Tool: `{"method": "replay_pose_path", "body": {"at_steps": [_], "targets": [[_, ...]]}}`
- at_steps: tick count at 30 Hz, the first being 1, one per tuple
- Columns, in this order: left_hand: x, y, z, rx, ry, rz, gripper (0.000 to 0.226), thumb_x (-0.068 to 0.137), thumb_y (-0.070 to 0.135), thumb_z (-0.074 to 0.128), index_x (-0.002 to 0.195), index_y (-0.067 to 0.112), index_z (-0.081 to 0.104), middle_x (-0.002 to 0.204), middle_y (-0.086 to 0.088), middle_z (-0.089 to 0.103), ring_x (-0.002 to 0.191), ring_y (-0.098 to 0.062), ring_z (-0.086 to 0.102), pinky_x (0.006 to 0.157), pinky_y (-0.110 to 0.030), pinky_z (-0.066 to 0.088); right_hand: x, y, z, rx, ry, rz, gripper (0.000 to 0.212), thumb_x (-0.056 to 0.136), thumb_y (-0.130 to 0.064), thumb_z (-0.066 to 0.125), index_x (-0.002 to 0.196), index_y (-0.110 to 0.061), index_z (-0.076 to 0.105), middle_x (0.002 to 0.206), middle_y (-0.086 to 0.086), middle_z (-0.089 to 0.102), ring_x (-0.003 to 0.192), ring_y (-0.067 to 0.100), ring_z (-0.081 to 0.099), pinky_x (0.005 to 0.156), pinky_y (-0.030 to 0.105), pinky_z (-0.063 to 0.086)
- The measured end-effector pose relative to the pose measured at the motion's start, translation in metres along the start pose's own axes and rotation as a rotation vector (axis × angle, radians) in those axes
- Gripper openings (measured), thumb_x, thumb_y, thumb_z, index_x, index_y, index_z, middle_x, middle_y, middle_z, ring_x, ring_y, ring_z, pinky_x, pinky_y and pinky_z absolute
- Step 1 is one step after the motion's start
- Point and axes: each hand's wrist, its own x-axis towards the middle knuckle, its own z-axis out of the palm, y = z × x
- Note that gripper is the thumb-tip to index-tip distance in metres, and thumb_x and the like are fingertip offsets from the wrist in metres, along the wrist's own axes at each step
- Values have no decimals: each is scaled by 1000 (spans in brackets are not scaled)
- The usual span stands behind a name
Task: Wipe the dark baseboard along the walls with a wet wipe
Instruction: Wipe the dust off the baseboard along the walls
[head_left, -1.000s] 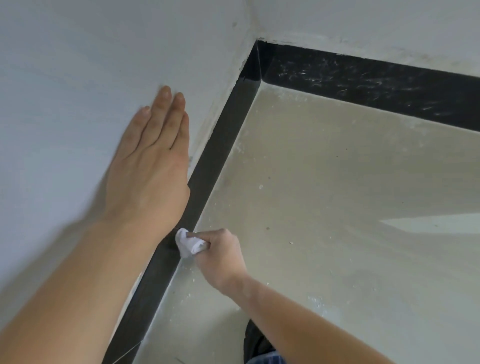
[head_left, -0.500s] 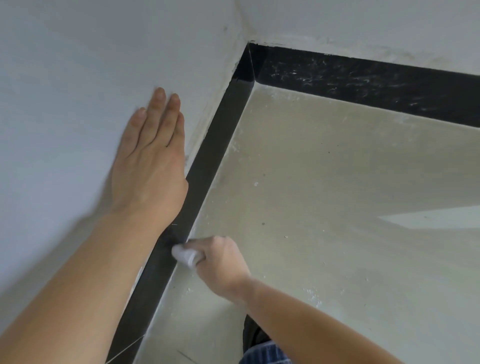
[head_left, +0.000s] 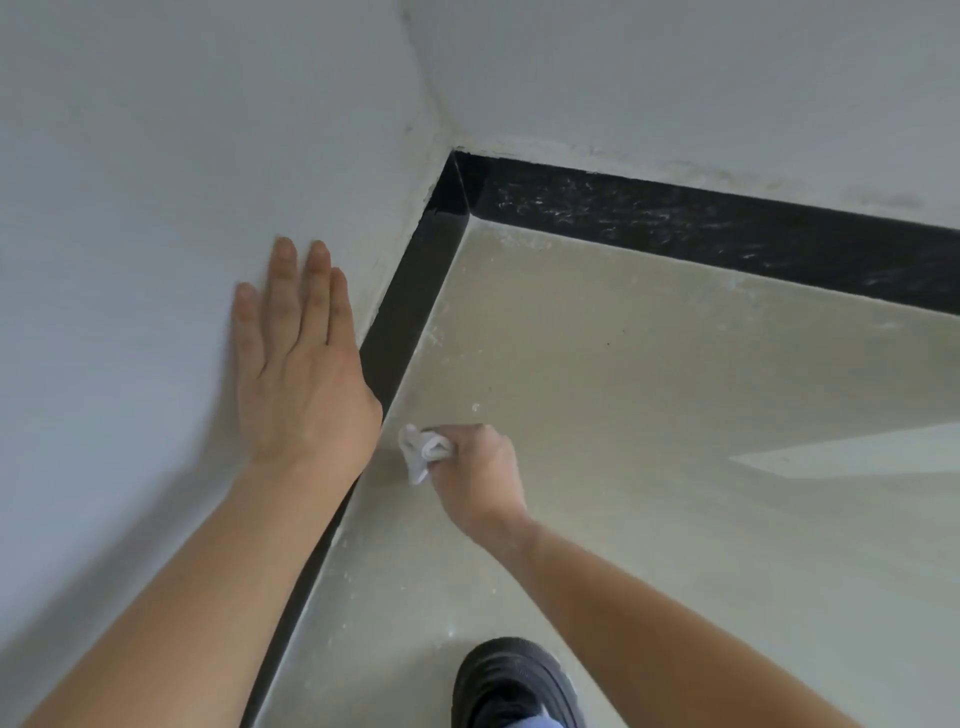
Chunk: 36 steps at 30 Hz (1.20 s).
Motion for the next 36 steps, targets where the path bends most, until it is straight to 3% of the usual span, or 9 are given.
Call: {"method": "replay_pose_path", "body": {"at_steps": [5, 8, 12, 15, 22, 26, 29, 31, 36], "targets": [[31, 42, -10, -213, -33, 46, 80, 90, 21, 40, 150, 5, -10, 156, -7, -22, 141, -26, -29, 112, -42, -19, 45, -11, -114, -129, 194, -20, 28, 83, -20, 59, 62, -2, 60, 53, 4, 40, 46, 10, 31, 45, 25, 28], [57, 83, -32, -290, 37, 156, 77, 92, 24, 37, 149, 7, -13, 156, -8, -24, 142, -26, -26, 115, -41, -13, 46, -24, -181, -228, 256, 71, 26, 76, -3, 53, 51, -7, 46, 49, 1, 38, 44, 14, 30, 40, 20, 24], [82, 130, -82, -464, 233, 357, 79, 90, 23, 41, 150, 8, -9, 156, -11, -21, 144, -28, -20, 117, -42, -6, 15, -33, -274, -258, 300, 148, 15, 69, 2, 44, 59, -9, 38, 60, 7, 37, 57, 19, 28, 51, 23, 23], [101, 161, -120, -628, 463, 529, 85, 81, 10, 52, 151, 6, 5, 158, -16, -5, 146, -30, -5, 118, -45, 3, -22, -29, -349, -276, 364, 207, 15, 70, 2, 43, 62, -10, 39, 68, 7, 33, 65, 17, 30, 56, 25, 23], [111, 248, -175, -572, 708, 809, 85, 81, 4, 52, 150, 3, 2, 157, -19, -5, 146, -33, -6, 118, -42, -1, -132, 34, -467, -557, 589, 464, 18, 69, -2, 57, 58, -10, 44, 58, 2, 40, 58, 18, 35, 53, 26, 27], [99, 284, -175, -571, 723, 806, 81, 81, 3, 47, 151, 2, 6, 157, -20, -6, 146, -32, -8, 118, -38, -6, -159, 89, -476, -454, 678, 558, 11, 72, -5, 54, 68, 4, 58, 65, 10, 54, 61, 19, 46, 57, 26, 37], [99, 293, -171, -546, 748, 748, 78, 83, 16, 40, 151, 5, 5, 157, -20, -4, 145, -31, -8, 117, -38, -10, -154, 128, -459, -233, 789, 548, 16, 74, -9, 52, 69, 1, 64, 61, 9, 58, 57, 17, 49, 51, 21, 39], [102, 296, -169, -534, 784, 732, 76, 84, 22, 40, 151, 5, 6, 157, -16, -9, 145, -27, -14, 116, -38, -11, -141, 157, -443, -90, 929, 593, 16, 78, -8, 54, 64, -3, 62, 59, 6, 56, 55, 19, 50, 45, 19, 37], [118, 284, -167, -383, 866, 817, 71, 89, 29, 40, 151, 5, 13, 154, -7, -25, 144, -23, -19, 117, -40, -13, -117, 194, -433, 244, 1316, 658, 23, 84, -24, 58, 66, -9, 62, 70, 12, 64, 68, 26, 56, 57, 27, 40]]}}
